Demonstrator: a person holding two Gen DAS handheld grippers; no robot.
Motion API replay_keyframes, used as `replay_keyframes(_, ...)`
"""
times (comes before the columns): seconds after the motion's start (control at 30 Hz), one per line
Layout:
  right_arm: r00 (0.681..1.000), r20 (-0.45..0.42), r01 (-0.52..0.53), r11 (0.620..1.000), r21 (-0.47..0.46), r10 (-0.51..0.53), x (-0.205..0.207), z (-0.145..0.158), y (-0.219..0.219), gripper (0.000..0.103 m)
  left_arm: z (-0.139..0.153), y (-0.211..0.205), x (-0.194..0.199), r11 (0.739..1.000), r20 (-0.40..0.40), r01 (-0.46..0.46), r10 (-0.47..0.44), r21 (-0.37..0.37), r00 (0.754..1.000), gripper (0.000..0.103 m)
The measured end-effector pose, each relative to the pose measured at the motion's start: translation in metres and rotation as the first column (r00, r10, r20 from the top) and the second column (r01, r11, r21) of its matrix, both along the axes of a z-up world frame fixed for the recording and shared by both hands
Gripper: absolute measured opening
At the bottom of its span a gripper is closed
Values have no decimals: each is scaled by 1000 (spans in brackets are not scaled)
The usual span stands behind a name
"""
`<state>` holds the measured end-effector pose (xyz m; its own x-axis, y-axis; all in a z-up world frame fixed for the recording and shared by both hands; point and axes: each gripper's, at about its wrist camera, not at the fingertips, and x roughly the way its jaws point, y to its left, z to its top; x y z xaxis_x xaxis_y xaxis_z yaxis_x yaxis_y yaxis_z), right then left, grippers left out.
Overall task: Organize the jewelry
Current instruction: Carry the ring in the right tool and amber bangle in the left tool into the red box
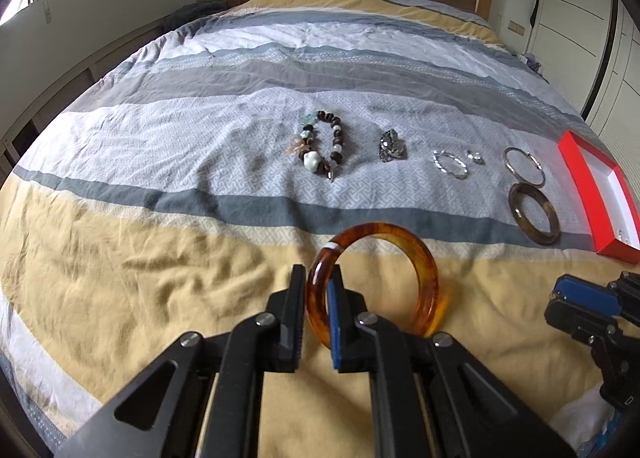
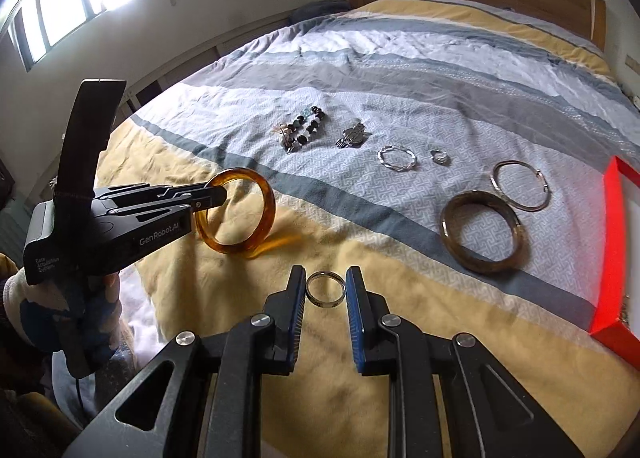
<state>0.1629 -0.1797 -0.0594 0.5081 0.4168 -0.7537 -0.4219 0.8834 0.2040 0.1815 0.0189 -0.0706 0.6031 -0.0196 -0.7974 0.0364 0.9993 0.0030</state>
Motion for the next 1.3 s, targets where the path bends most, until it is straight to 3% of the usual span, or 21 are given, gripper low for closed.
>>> replay_keyframes(0.37,993,94,74,997,4,-74,-78,61,-33,20,58,-9,-75,999,73,40,-40,-1,996,9)
replay_keyframes(0.73,966,217,134,990,40,-139,-155,112,-62,20,115,-37,-144,995,183,100,-100,10,978,9)
replay_keyframes(1.03,940,291,167,983,71,-181,-206,137,-82,20,145,-50,-187,992,241,128,-121,-15,963,9)
replay_keyframes(1.3,925,306,207,974,89,-225,-213,138,-115,20,150,-79,-188,986,217,166,-156,-27,964,9)
